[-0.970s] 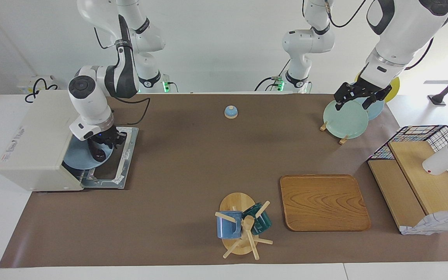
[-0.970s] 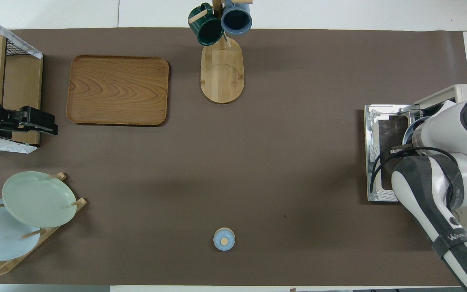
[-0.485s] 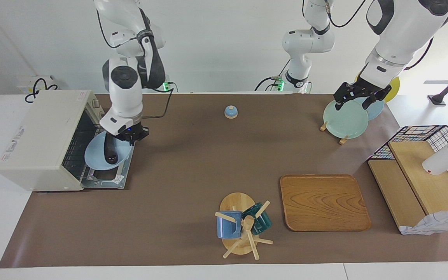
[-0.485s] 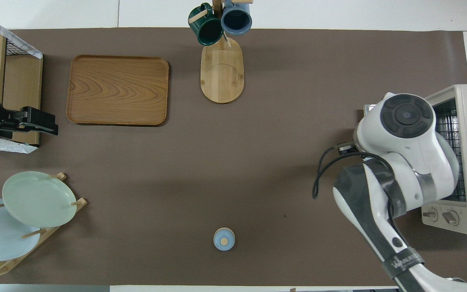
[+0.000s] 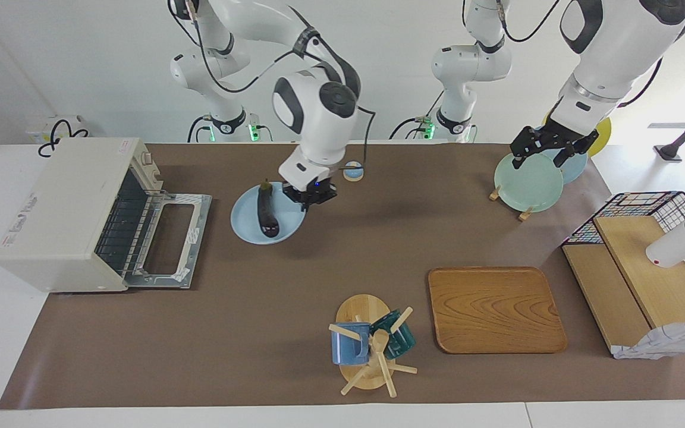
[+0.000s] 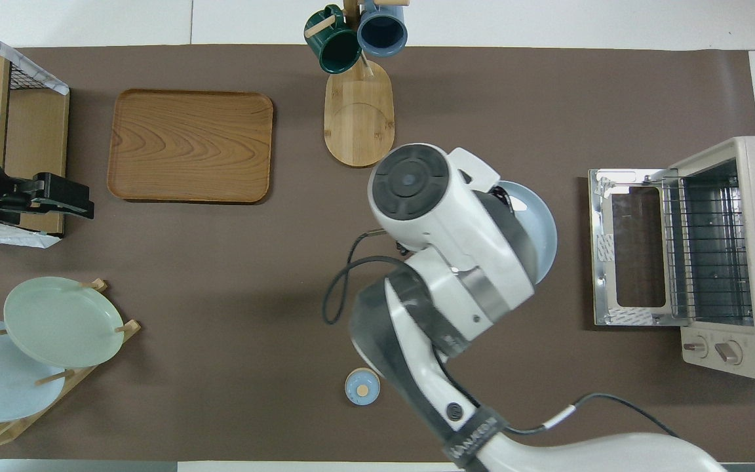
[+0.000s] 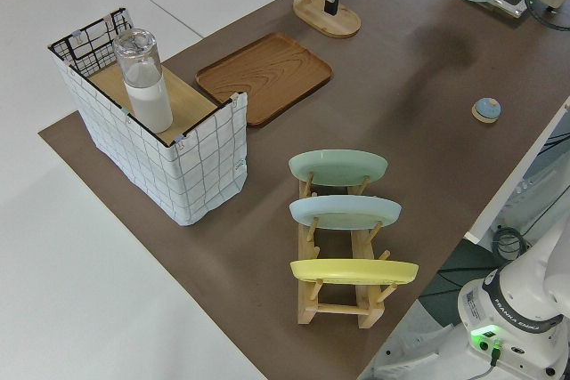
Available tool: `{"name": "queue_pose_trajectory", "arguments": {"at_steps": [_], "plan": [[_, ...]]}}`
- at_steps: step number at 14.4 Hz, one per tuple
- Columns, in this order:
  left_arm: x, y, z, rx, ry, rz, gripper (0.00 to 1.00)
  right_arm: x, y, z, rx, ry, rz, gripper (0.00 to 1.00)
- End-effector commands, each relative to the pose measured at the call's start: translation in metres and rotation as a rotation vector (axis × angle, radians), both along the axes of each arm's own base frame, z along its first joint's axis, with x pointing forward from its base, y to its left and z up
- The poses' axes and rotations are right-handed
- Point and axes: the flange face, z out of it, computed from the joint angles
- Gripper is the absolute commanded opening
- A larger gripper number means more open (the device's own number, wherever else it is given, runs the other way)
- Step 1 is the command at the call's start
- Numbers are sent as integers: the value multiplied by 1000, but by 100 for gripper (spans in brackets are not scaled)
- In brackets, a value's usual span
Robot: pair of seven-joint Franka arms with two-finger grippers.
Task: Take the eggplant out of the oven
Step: 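Carry the eggplant out and lower it onto the light blue plate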
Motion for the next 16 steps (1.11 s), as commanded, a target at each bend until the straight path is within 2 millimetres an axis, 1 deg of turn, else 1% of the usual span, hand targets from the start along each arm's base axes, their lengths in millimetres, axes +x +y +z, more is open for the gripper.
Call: {"name": "queue_pose_trajectory", "arguments": {"at_steps": [1, 3, 4, 5, 9, 10, 11, 12, 13, 14, 15, 16], "plan": [[-8, 4, 1, 3, -15, 11, 100, 12, 64, -23, 23, -3, -48, 0], [-8, 5, 1, 3, -17, 13, 100, 1, 92, -24, 124, -18, -60, 0], [-8, 5, 1, 3, -17, 14, 100, -4, 100, -40, 127, -12, -55, 0], [-8, 5, 1, 3, -18, 14, 100, -16, 112, -58, 130, -7, -31, 0], [-7, 5, 2, 2, -28, 13, 100, -16, 112, -86, 237, 5, -91, 0], [-7, 5, 2, 2, -27, 15, 100, -17, 116, -89, 267, -1, -109, 0], [-7, 4, 2, 2, -27, 13, 100, -16, 116, -88, 283, -6, -137, 2], [-7, 1, 2, 2, -29, 9, 100, -15, 116, -82, 289, -6, -153, 16], [-7, 0, 2, -4, -28, 9, 100, -13, 114, -77, 288, -8, -156, 23], [-7, -2, 2, -21, -26, 10, 100, -10, 108, -75, 270, -7, -159, 24], [-7, -1, 2, -29, -25, 13, 100, -2, 95, -63, 261, -11, -161, 26], [-7, -1, 2, -30, -25, 13, 100, 9, 74, -45, 254, -11, -174, 31]]}}
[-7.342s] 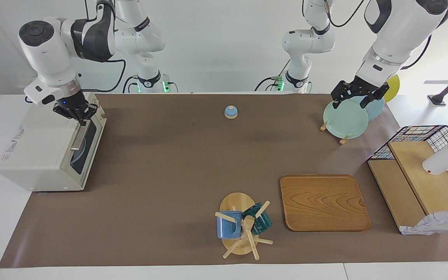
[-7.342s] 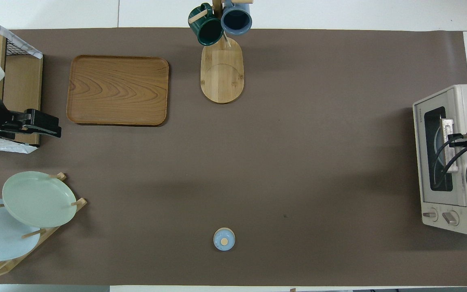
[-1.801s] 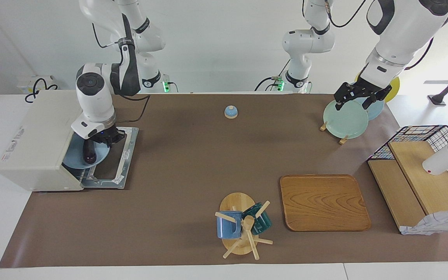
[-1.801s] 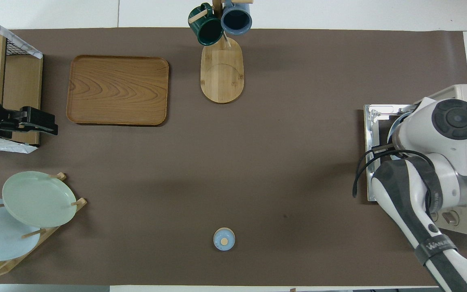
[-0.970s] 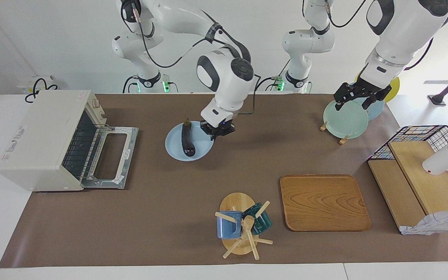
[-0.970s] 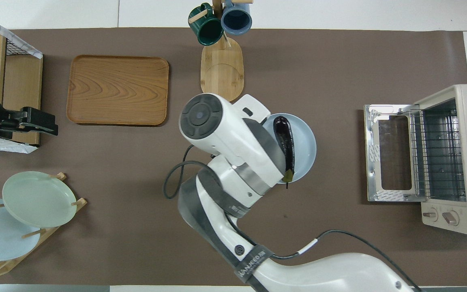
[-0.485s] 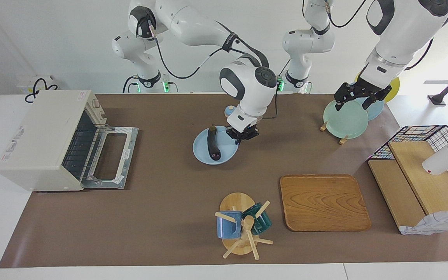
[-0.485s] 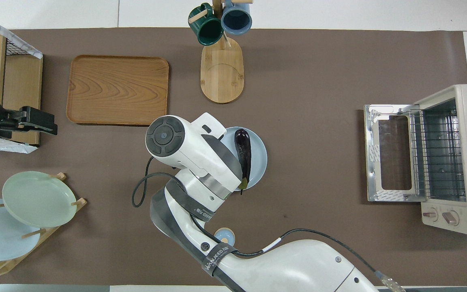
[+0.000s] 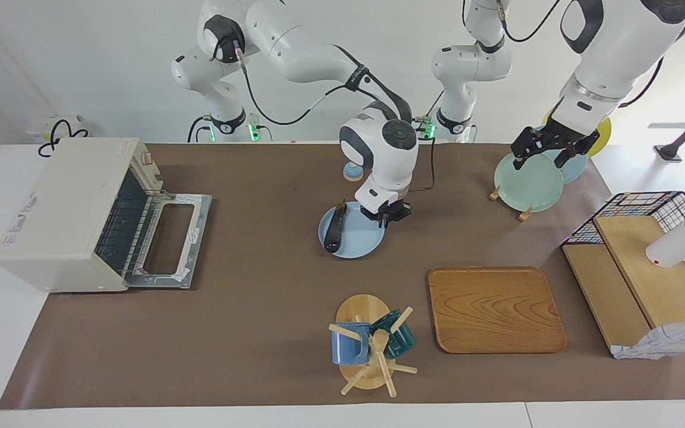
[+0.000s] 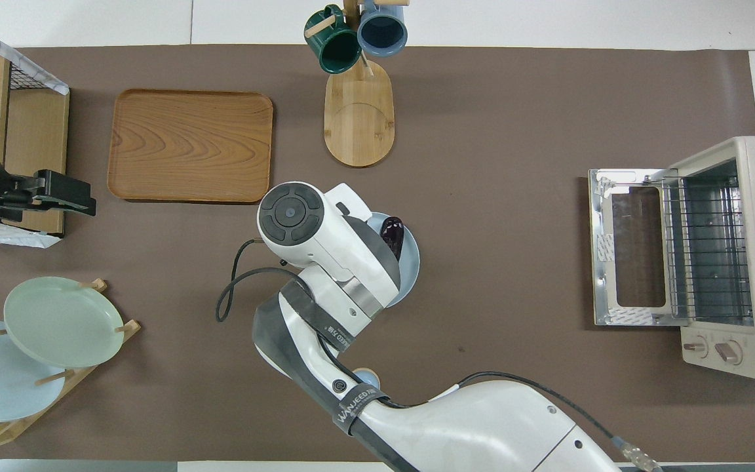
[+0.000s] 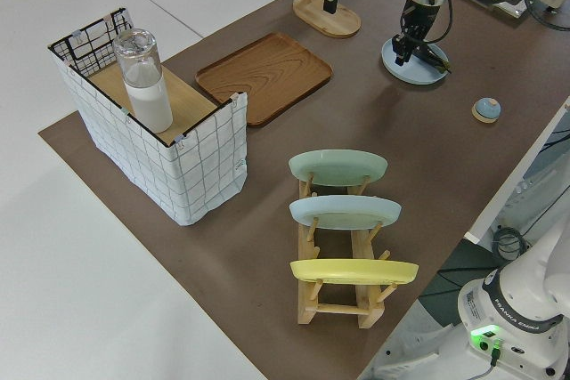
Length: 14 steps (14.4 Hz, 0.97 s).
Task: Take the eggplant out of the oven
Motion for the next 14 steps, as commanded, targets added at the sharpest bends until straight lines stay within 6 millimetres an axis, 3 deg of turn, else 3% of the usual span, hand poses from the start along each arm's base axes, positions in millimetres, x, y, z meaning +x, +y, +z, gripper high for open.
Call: {"name": "queue_pose_trajectory", "arguments": {"at_steps": [1, 3, 4, 5, 6, 7, 9, 11, 14], "plan": [[-9, 0, 1, -16, -13, 12, 100, 23, -52, 48, -18, 7, -3, 32], [-9, -3, 1, -27, -15, 11, 100, 44, -112, 73, -84, 33, 56, 30], [-8, -5, 2, -35, -21, 10, 100, 47, -133, 80, -124, 46, 76, 27], [-7, -8, 1, -40, -25, 10, 100, 48, -155, 78, -180, 61, 83, 18], [-8, -20, -3, -47, -18, 2, 100, 45, -180, 63, -238, 82, 96, 8], [-10, -40, -10, -58, -16, -8, 100, 39, -206, 48, -285, 100, 111, 3], [-16, -90, -32, -62, -24, 9, 100, 31, -251, 24, -315, 118, 81, 0], [-27, -139, -61, -84, -30, 14, 100, 22, -284, -3, -322, 118, 78, 0], [-32, -221, -126, -103, -13, -8, 100, 25, -352, -28, -312, 113, 132, 0]]}}
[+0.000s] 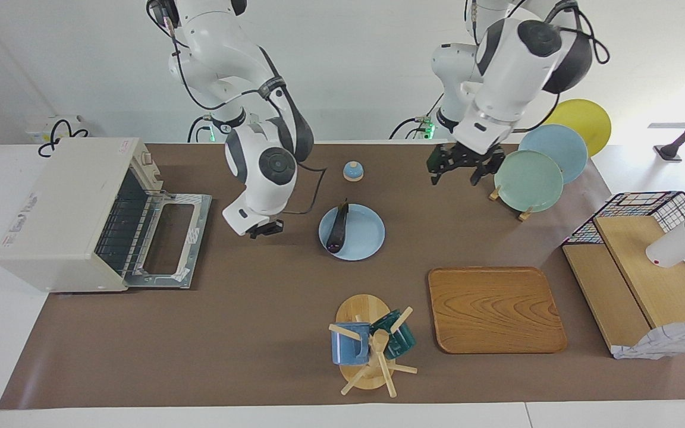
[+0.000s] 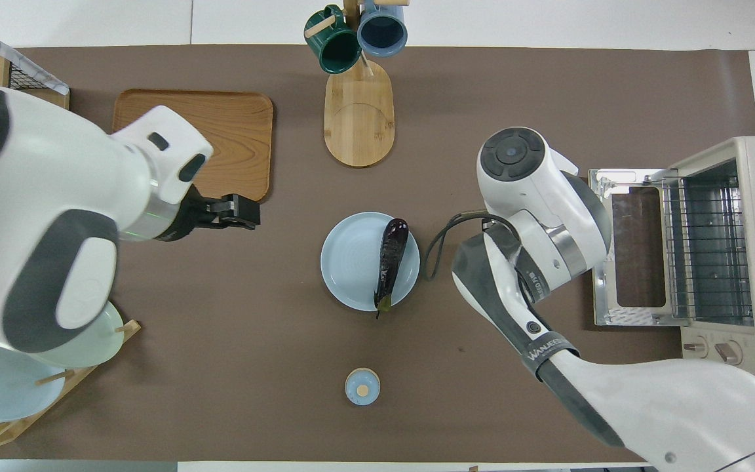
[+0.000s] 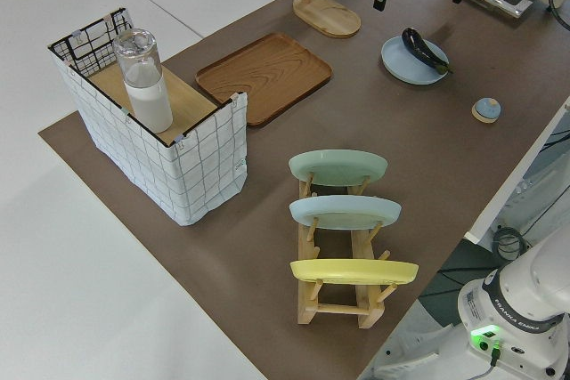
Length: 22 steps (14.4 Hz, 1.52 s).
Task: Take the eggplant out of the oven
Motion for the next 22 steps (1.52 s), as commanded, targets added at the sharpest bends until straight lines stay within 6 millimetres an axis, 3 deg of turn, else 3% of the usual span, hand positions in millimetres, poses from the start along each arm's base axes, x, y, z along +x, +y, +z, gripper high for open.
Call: {"name": "queue_pose_trajectory", "arguments": {"at_steps": [1, 2, 3, 6, 12, 16, 17, 20, 22], "plan": [[-4, -63, -57, -29, 7, 16, 100, -11, -53, -6, 17, 2, 36, 0], [-11, -90, -73, -36, -2, 8, 100, -13, -58, -11, 16, 4, 57, 0], [-14, -103, -84, -40, -9, -4, 100, -18, -63, -17, 17, 0, 54, 0], [-22, -136, -114, -53, -30, -42, 100, -26, -82, -31, 14, -14, 65, 0], [-55, -201, -181, -55, -31, -80, 100, -25, -97, -31, -23, -3, 114, 0], [-62, -210, -203, -49, -33, -95, 100, -20, -103, -24, -68, 1, 178, 0], [-65, -207, -214, -50, -42, -96, 100, -16, -106, -13, -69, -9, 189, 0], [-64, -203, -218, -48, -49, -99, 100, -4, -136, 31, -71, 9, 221, 0], [-66, -201, -226, -43, -47, -100, 100, -6, -166, 59, -58, 15, 223, 0]]}}
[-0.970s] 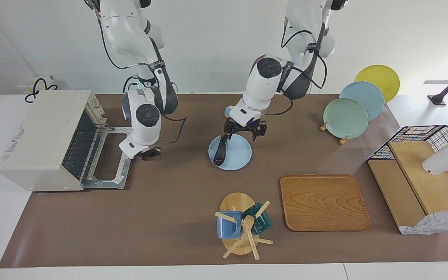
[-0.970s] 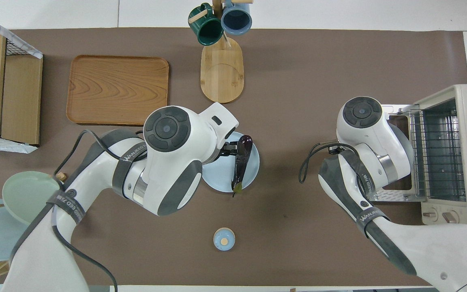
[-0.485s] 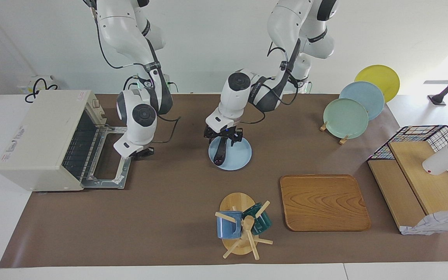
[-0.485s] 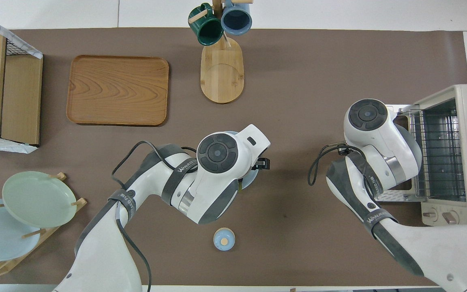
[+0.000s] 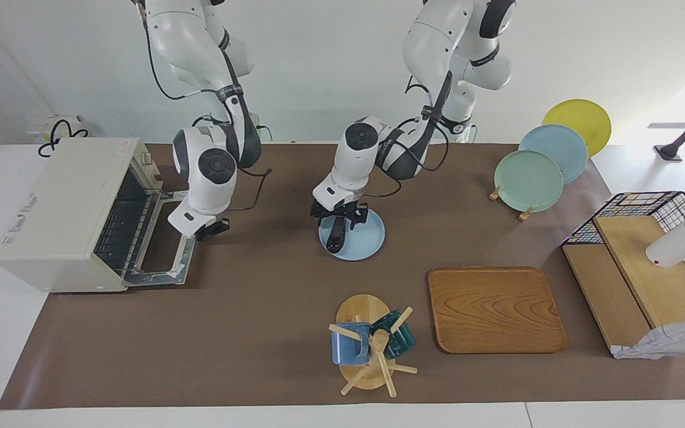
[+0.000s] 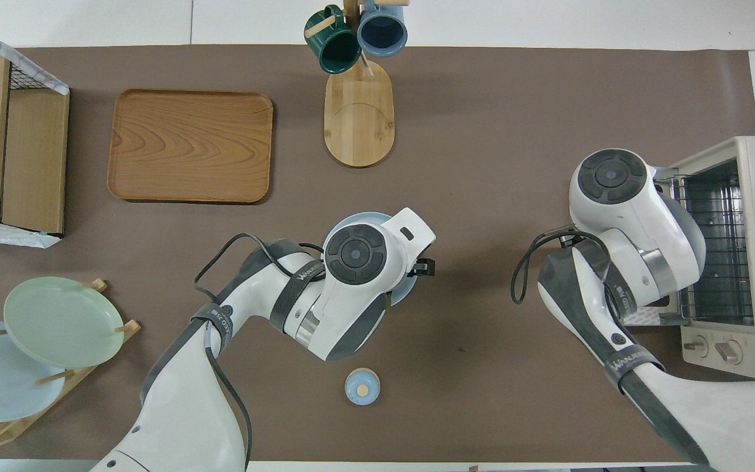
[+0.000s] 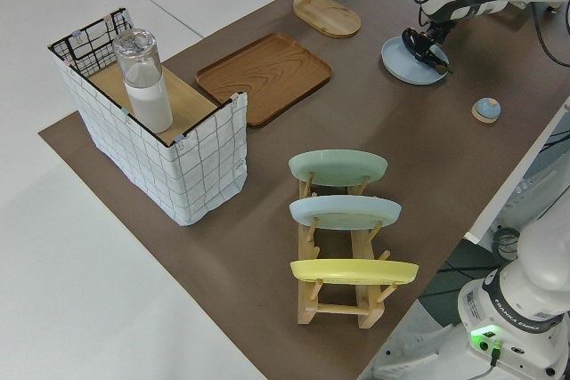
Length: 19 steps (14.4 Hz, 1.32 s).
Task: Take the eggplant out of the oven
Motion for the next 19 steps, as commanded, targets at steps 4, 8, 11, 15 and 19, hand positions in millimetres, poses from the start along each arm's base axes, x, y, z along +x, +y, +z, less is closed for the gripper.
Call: {"name": "queue_pose_trajectory", "arguments": {"at_steps": [4, 8, 11, 15, 19], "plan": [[4, 9, -3, 0, -25, -5, 79, -12, -112, 92, 22, 25, 24, 0], [7, 12, -3, 4, -25, -15, 53, -25, -119, 120, 56, 30, 19, 0], [12, 19, 1, 12, -18, -25, 41, -25, -104, 170, 84, 8, 11, 7], [29, 37, 20, 14, -11, -1, 0, -15, -99, 219, 173, -40, 6, 14], [71, 100, 76, 16, 8, 92, 0, -20, -91, 212, 299, -24, -47, 30]]}}
